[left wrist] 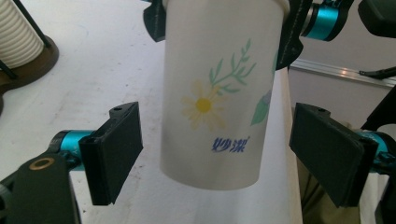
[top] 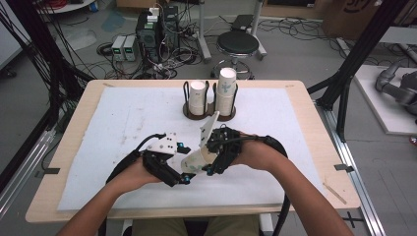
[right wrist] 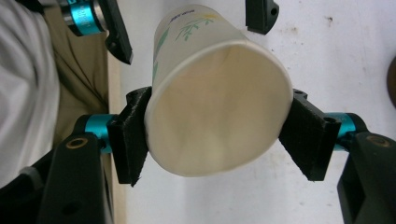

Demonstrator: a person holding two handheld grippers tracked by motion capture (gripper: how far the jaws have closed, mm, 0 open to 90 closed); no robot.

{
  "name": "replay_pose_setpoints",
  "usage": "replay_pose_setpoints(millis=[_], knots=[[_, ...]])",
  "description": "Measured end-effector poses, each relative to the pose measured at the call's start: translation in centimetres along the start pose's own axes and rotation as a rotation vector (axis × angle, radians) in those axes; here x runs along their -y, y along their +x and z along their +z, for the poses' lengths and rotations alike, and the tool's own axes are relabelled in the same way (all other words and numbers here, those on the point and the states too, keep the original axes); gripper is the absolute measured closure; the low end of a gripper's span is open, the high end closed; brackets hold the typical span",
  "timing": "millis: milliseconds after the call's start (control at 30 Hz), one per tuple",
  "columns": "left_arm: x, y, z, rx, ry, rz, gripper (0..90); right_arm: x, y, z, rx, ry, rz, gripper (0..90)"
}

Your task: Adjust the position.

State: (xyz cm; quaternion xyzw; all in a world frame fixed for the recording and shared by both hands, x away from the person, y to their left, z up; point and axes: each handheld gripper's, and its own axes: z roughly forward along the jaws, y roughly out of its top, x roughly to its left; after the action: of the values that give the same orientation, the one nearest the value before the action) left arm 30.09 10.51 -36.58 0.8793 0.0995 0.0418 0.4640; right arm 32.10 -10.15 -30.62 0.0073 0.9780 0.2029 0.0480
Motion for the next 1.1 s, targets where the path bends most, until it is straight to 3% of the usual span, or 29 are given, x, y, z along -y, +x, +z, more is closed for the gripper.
replay_pose_setpoints(millis=[433, 767, 933, 1100], knots=[[-0.3, 0.0, 1.2, 0.023, 0.062, -0.007, 23.3, -1.8, 0.2, 0.7, -0.011, 0.080, -0.038, 30.9], [-0.2, 0.0, 1.5, 0.049, 0.072, -0.003, 33.4, -2.0, 0.4, 1.0, -0.023, 0.103, -0.046, 30.9], [-0.2, 0.2, 1.6, 0.057, 0.086, 0.012, 34.1, -2.1, 0.4, 1.2, -0.033, 0.107, -0.049, 30.8], [0.1, 0.2, 1.7, 0.062, 0.056, -0.005, 34.7, -2.1, 0.3, 1.1, -0.033, 0.111, -0.041, 30.1]])
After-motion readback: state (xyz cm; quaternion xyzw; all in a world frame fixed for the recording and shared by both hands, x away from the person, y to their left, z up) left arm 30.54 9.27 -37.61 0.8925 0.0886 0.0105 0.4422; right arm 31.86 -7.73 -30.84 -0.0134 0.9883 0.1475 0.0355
